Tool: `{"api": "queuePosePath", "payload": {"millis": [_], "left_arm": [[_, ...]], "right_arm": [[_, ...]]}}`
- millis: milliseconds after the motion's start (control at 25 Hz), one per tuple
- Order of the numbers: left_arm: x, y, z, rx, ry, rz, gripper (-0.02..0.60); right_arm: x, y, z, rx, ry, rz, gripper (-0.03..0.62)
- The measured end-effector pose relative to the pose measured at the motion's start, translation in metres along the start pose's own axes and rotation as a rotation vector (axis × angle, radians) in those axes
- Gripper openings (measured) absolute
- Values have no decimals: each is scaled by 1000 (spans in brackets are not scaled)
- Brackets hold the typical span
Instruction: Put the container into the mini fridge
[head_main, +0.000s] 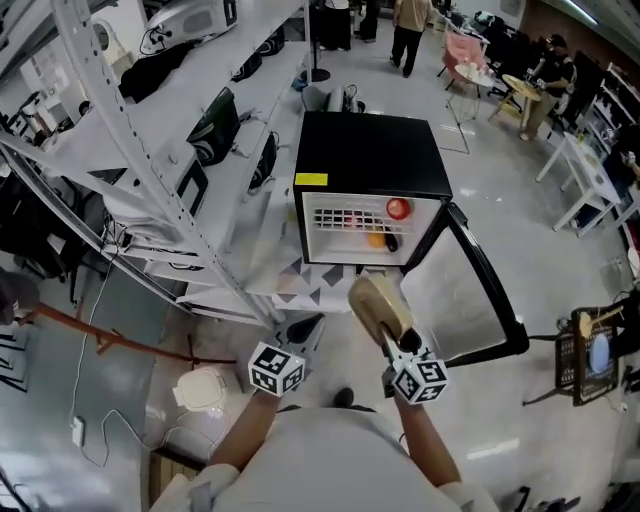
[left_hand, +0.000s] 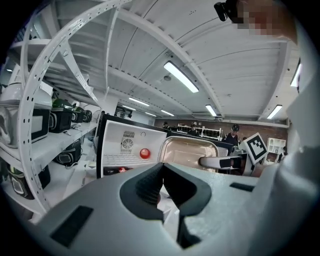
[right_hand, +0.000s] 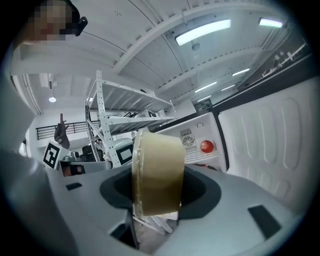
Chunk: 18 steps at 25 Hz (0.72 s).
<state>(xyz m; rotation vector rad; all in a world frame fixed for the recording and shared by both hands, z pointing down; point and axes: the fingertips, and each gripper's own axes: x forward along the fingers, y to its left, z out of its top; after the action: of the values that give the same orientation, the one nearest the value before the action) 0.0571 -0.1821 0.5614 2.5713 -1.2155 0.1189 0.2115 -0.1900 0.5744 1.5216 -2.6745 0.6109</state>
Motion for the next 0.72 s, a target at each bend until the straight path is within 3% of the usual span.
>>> {"api": "queuePosePath", "payload": {"millis": [280, 720], "left_arm": [[18, 2, -3, -19, -5, 66, 3], [26, 35, 10, -18, 3, 92, 4]], "right_arm": [[28, -20, 0, -1, 38, 72, 213], [77, -15, 0, 61, 58, 76, 213]]}}
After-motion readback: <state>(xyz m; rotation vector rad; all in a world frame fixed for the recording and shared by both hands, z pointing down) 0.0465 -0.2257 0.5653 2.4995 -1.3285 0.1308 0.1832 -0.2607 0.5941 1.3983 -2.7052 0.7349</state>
